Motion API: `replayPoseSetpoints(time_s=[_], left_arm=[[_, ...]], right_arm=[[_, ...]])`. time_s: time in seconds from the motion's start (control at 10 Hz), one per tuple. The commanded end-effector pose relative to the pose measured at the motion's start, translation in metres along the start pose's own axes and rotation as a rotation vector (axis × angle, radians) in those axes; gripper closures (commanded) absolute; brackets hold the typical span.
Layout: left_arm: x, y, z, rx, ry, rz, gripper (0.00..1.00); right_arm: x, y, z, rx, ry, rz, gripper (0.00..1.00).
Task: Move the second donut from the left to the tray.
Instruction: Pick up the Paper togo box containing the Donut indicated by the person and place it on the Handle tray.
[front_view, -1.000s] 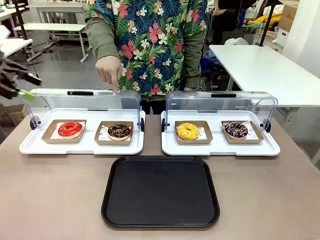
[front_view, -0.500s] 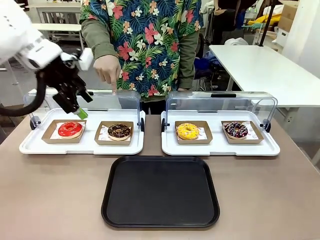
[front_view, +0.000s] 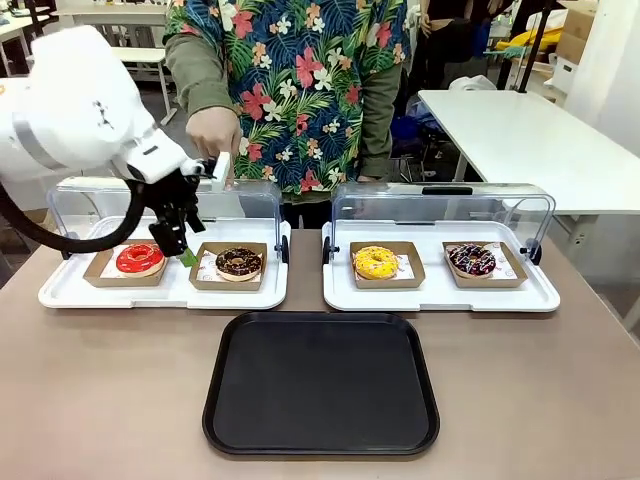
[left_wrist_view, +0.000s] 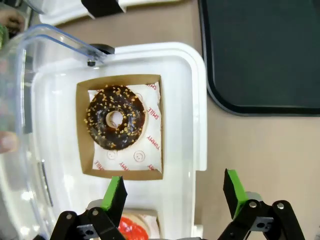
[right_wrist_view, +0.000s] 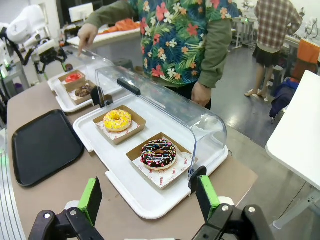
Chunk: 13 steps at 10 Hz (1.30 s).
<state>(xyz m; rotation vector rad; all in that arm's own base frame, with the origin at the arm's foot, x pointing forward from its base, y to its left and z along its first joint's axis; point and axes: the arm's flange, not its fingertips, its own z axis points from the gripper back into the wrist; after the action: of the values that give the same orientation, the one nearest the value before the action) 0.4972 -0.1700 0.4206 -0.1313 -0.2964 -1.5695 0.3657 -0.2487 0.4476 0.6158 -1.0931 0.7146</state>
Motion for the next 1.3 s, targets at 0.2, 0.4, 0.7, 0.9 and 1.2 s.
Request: replayPoseSetpoints(time_s=[0.2, 0.4, 0.7, 0.9, 1.2], left_arm=[[0.001, 0.018, -0.033, 0.009, 0.106, -0.015, 0.00], [-0.001, 0.021, -0.048, 0.016, 0.122, -0.042, 0.00], [-0.007, 0.021, -0.071, 0.046, 0.134, -0.074, 0.00], [-0.012, 0.018, -0.084, 0.084, 0.153, -0.096, 0.00], [-0.017, 0.015, -0.094, 0.110, 0.153, -0.102, 0.00]], right_arm=[[0.002, -0.002, -0.001, -0.003, -0.035, 0.022, 0.00], [0.002, -0.002, -0.001, -0.003, -0.035, 0.022, 0.00], [0.002, -0.002, -0.001, -0.003, -0.035, 0.022, 0.00], [0.002, -0.002, -0.001, -0.003, -0.035, 0.022, 0.00], [0.002, -0.002, -0.001, -0.003, -0.035, 0.022, 0.00]])
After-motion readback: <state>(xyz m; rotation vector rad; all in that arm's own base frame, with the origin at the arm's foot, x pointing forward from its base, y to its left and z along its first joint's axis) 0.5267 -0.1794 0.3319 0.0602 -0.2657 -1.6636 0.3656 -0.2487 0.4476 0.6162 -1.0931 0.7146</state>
